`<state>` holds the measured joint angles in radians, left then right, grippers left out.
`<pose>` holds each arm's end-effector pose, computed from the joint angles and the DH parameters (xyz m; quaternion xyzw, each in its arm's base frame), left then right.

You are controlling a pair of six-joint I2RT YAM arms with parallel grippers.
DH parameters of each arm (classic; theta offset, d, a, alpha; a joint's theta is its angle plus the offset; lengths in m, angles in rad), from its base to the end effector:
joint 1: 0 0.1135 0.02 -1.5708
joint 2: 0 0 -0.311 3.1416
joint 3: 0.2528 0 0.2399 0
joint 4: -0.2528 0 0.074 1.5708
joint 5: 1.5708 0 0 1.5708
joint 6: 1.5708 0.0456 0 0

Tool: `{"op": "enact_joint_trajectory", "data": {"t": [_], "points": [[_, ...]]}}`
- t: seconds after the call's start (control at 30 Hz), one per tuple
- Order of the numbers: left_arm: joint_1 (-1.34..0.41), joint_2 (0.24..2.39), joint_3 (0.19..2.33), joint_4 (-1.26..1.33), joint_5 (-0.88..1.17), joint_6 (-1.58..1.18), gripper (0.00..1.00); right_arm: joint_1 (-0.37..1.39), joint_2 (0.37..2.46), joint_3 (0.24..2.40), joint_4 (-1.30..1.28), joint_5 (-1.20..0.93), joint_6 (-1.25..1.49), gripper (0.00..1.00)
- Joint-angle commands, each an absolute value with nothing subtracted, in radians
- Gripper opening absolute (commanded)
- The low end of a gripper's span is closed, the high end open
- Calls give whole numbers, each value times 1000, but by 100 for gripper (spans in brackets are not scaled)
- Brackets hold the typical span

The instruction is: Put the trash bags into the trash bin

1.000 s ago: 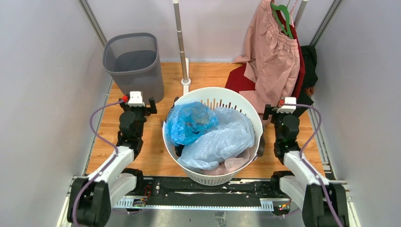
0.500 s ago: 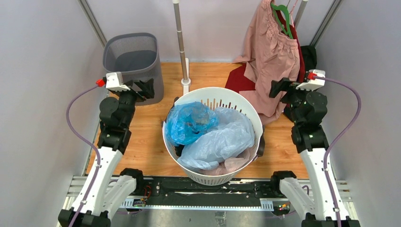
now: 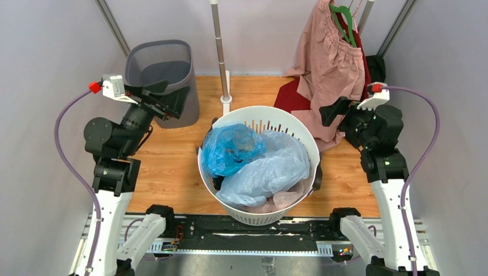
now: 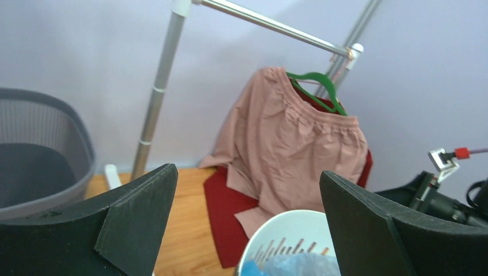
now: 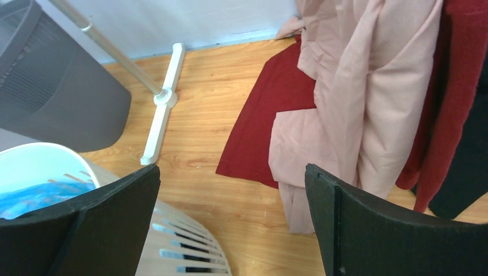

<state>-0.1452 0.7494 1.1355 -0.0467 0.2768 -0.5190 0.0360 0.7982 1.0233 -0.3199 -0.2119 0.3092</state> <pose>0.0932 -0.0262 0.5076 0.0044 0.5830 -0.3389 0.7384 0.1336 0.0144 0.4353 0.0297 0.7385 0.1920 0.6457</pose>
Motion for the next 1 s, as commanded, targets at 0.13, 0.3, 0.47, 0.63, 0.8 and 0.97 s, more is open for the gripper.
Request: {"op": "enact_joint_trajectory", "data": {"t": [0.13, 0.3, 0.47, 0.63, 0.8, 0.97], "points": [[-140, 889, 1257, -142, 459, -611, 100, 22, 803, 1159, -514, -295, 297, 100], [-145, 932, 1354, -332, 387, -572, 100, 25, 866, 1304, -684, -386, 256, 100], [-338, 1013, 1531, -604, 141, -373, 100, 61, 954, 1496, -874, -536, 198, 94], [-568, 1055, 1626, -778, -93, -315, 100, 161, 996, 1658, -1069, -529, 146, 93], [-746, 1096, 1657, -908, -264, -309, 92, 298, 1009, 1700, -1153, -546, 139, 91], [-795, 1105, 1632, -940, -271, -322, 80, 607, 1041, 1648, -1137, -423, 157, 86]]}}
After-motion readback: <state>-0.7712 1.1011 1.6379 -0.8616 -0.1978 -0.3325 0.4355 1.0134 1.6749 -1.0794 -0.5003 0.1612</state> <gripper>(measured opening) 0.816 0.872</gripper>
